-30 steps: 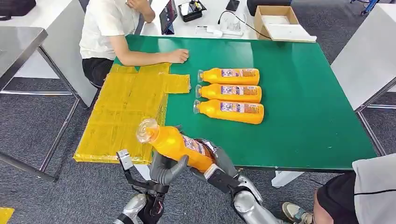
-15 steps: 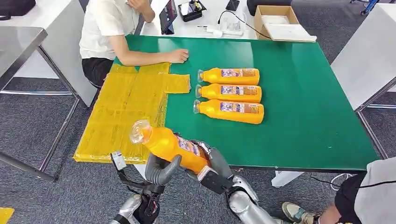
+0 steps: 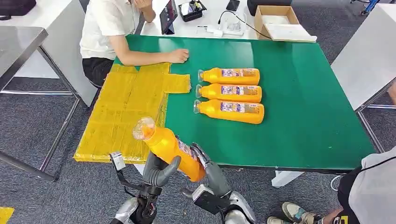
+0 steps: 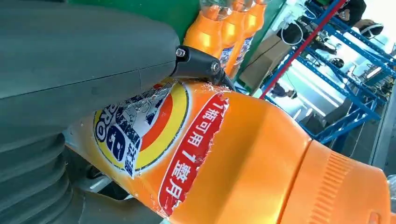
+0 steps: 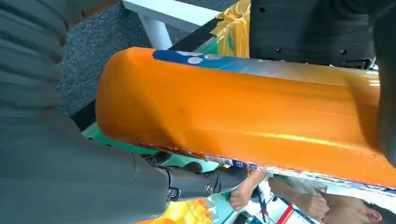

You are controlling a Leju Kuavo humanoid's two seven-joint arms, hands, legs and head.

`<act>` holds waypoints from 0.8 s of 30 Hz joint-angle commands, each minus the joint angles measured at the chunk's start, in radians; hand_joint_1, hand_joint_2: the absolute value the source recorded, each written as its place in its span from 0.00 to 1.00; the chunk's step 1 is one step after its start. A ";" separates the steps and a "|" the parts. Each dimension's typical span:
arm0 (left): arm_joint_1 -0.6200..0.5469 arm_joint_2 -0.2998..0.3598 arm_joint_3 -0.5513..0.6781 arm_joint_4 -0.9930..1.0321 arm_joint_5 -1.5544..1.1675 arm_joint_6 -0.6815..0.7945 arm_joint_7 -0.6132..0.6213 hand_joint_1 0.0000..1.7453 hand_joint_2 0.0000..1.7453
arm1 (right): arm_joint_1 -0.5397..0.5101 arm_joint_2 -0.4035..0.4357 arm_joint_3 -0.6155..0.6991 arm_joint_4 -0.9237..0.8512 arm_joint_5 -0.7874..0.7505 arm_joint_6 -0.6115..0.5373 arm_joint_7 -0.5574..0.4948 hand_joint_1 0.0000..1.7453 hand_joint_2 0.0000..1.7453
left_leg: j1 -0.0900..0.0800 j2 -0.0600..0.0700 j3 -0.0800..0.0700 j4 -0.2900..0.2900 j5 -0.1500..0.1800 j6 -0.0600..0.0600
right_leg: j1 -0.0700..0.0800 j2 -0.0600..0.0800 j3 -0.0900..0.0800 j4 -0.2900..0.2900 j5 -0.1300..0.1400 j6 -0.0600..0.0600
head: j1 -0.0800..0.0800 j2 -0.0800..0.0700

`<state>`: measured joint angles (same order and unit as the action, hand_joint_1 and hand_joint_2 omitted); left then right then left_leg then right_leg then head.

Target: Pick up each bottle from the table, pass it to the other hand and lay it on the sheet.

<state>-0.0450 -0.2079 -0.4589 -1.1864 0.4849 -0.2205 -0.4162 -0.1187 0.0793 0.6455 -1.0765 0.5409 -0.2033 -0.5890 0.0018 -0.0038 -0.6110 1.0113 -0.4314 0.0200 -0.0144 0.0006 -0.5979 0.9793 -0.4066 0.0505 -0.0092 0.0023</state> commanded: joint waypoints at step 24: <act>-0.289 0.157 0.296 0.148 -0.836 0.728 -0.050 1.00 1.00 | 0.098 -0.031 0.058 -0.417 -0.068 -0.495 -0.109 0.00 0.00 | 0.001 0.001 0.004 -0.001 0.000 -0.001 | 0.001 0.000 0.003 0.000 -0.001 -0.003 | 0.000 0.000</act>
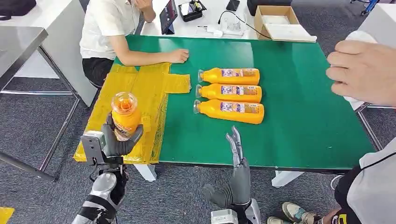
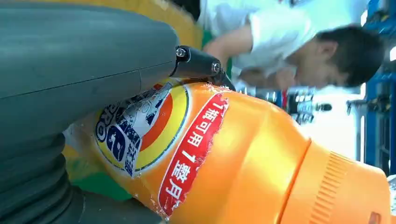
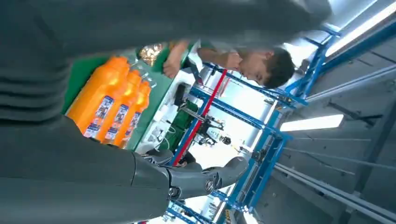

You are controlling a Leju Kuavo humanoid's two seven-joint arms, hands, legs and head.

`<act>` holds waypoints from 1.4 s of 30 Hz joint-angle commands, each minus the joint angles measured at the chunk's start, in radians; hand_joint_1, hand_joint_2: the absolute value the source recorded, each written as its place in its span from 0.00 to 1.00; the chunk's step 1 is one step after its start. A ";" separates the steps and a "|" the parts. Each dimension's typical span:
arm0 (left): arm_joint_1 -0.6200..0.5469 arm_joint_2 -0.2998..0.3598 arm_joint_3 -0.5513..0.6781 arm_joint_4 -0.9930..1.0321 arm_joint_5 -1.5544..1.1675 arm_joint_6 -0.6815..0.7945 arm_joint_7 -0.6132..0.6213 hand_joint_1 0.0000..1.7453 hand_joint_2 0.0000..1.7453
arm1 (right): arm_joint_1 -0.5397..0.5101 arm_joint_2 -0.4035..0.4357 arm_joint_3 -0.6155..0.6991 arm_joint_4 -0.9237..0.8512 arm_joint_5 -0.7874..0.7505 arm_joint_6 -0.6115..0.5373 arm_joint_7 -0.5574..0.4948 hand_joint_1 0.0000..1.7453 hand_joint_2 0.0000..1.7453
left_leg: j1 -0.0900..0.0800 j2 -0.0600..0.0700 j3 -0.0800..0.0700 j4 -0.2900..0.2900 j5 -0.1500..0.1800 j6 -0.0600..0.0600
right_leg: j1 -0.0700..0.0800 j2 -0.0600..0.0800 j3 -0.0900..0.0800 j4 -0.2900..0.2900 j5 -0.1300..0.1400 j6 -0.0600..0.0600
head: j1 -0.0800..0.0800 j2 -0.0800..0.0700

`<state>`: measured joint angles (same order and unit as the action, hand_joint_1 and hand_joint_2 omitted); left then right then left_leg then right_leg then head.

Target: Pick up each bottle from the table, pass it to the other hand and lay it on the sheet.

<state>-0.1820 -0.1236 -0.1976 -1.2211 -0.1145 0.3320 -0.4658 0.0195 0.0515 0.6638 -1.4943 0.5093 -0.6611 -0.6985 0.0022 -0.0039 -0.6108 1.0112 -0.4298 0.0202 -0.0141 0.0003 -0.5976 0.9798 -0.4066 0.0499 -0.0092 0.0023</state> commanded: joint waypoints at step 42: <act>-0.552 0.075 -0.159 0.970 -0.954 -0.344 0.435 0.00 1.00 | -0.164 -0.009 0.221 0.081 -0.211 -0.024 0.000 0.00 0.00 | 0.000 0.001 0.011 -0.002 0.000 -0.002 | 0.000 0.001 0.010 0.000 0.000 -0.002 | 0.000 0.000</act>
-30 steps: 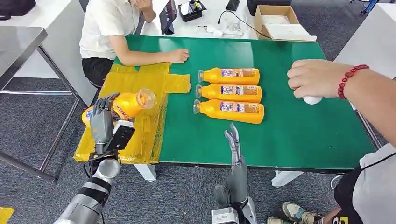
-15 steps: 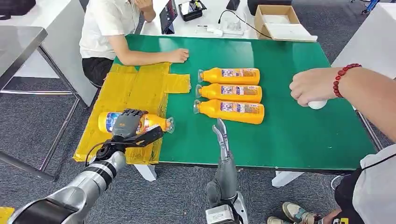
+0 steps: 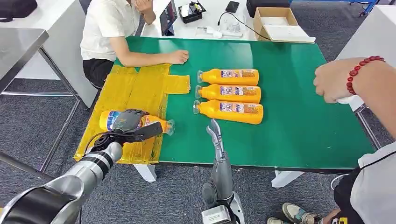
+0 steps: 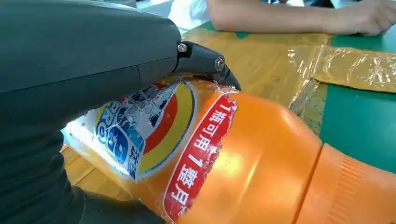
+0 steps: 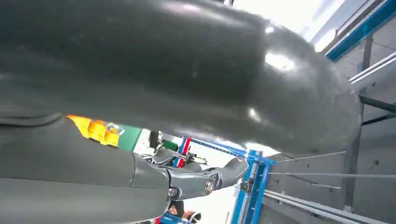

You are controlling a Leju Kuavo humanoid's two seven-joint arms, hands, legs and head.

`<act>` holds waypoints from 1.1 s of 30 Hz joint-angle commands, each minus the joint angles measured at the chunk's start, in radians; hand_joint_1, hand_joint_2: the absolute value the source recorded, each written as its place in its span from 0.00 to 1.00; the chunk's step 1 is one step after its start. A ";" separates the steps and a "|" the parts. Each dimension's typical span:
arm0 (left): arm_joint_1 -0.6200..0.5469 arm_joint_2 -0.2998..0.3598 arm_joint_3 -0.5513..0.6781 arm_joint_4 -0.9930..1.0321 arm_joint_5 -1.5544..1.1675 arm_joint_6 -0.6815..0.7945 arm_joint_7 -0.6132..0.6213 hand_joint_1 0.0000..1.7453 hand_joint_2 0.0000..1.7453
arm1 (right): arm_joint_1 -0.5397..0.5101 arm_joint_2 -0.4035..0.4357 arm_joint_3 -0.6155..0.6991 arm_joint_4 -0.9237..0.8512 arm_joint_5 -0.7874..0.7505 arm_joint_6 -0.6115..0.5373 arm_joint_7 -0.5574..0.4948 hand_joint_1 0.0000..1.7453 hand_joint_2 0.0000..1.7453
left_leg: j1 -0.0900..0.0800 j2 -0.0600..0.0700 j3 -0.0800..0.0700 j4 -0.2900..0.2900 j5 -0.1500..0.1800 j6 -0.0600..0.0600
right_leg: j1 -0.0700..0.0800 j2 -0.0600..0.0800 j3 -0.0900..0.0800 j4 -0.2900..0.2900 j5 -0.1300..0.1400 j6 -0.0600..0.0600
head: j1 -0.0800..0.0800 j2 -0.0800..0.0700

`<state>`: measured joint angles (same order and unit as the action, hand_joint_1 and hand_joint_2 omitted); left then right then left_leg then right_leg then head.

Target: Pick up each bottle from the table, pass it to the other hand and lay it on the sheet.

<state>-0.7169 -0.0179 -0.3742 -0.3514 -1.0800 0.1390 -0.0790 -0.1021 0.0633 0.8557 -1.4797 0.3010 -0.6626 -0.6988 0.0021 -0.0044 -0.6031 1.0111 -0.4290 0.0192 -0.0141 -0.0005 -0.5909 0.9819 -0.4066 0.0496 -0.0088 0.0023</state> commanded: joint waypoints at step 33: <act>0.579 -0.104 0.130 -1.113 0.845 0.127 -0.393 0.00 1.00 | 0.129 -0.063 -0.074 -0.096 -0.040 -0.036 0.001 0.00 1.00 | 0.000 0.002 -0.001 0.001 -0.006 -0.001 | 0.000 0.001 -0.001 0.000 -0.004 -0.002 | 0.000 0.000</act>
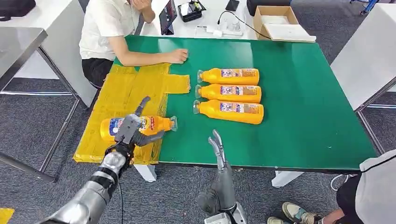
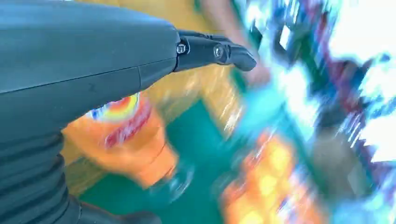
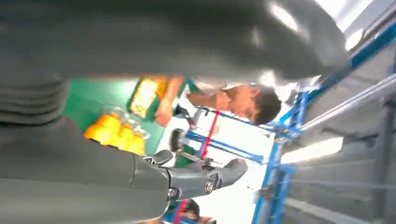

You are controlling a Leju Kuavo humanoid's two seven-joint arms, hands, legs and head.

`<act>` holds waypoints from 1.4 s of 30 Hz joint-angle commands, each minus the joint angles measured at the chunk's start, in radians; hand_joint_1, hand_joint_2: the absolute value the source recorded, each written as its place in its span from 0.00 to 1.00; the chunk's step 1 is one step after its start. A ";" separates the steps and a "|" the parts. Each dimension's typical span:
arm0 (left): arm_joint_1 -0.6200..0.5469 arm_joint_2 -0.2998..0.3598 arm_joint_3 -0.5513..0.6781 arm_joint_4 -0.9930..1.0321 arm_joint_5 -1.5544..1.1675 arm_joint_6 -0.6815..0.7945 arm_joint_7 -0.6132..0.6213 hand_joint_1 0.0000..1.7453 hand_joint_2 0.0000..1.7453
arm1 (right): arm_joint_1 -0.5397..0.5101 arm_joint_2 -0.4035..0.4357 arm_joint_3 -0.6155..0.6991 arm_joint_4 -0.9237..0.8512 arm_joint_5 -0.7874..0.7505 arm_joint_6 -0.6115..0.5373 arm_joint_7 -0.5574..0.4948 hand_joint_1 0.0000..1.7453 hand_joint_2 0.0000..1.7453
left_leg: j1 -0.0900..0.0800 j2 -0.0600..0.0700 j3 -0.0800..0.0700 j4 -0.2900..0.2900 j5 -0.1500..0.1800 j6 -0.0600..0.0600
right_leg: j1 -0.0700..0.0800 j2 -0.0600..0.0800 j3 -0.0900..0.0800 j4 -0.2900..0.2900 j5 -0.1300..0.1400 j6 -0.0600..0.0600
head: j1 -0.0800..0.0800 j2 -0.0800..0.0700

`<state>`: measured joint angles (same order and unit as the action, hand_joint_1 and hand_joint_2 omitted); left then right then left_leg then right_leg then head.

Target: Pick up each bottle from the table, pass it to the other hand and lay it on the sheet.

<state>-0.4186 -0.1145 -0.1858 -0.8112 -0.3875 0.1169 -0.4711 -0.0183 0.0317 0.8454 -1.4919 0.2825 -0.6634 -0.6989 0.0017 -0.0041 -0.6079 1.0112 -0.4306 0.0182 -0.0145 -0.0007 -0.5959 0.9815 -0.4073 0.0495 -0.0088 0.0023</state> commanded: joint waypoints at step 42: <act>0.493 0.010 -0.155 -0.769 0.371 0.040 -0.034 0.00 1.00 | -0.296 -0.084 -0.545 0.794 0.820 0.024 0.437 0.00 1.00 | -0.001 0.000 0.002 -0.001 0.000 0.000 | -0.001 0.001 0.002 -0.003 0.000 -0.001 | 0.000 0.000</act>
<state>0.1005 -0.1286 -0.2915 -1.6994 -0.0115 0.1842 -0.5261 -0.1474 -0.0279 0.3185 -0.9731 1.0419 -0.6607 -0.3253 0.0011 -0.0052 -0.6103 1.0114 -0.4305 0.0191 -0.0154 -0.0008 -0.5972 0.9805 -0.4074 0.0495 -0.0088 0.0023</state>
